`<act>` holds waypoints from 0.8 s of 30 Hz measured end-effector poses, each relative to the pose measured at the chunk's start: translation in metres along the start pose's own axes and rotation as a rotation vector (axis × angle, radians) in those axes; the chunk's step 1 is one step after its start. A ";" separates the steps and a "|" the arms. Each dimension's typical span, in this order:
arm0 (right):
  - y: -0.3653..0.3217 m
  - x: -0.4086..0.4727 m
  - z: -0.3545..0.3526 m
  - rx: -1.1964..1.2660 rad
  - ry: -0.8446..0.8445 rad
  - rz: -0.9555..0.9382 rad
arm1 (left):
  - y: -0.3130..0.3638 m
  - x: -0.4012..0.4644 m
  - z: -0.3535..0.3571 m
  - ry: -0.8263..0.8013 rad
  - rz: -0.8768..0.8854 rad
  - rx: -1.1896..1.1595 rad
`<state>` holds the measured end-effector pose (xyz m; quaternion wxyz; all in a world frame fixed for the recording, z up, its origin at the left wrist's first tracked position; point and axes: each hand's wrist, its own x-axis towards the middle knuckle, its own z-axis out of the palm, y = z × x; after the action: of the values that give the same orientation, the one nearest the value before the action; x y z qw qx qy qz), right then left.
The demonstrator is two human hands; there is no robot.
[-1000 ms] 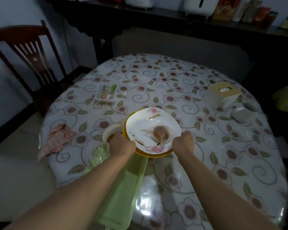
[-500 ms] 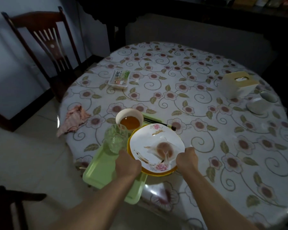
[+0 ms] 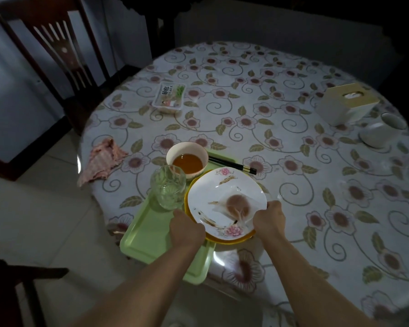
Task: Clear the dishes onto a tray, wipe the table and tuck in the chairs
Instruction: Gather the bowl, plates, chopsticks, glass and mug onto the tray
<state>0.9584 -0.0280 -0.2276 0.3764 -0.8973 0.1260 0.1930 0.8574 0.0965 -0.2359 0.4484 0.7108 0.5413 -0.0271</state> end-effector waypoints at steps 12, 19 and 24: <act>-0.007 0.001 -0.002 0.053 -0.014 -0.007 | 0.011 0.019 0.002 0.000 -0.018 0.032; -0.001 -0.010 0.001 0.029 -0.036 0.036 | 0.005 0.021 -0.002 0.021 0.014 0.072; 0.000 -0.014 0.002 0.043 -0.054 0.054 | 0.002 0.019 -0.002 0.001 0.008 0.107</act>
<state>0.9450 -0.0256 -0.2230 0.3934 -0.8799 0.1441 0.2243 0.8661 0.1123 -0.2429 0.4098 0.7357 0.5365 -0.0539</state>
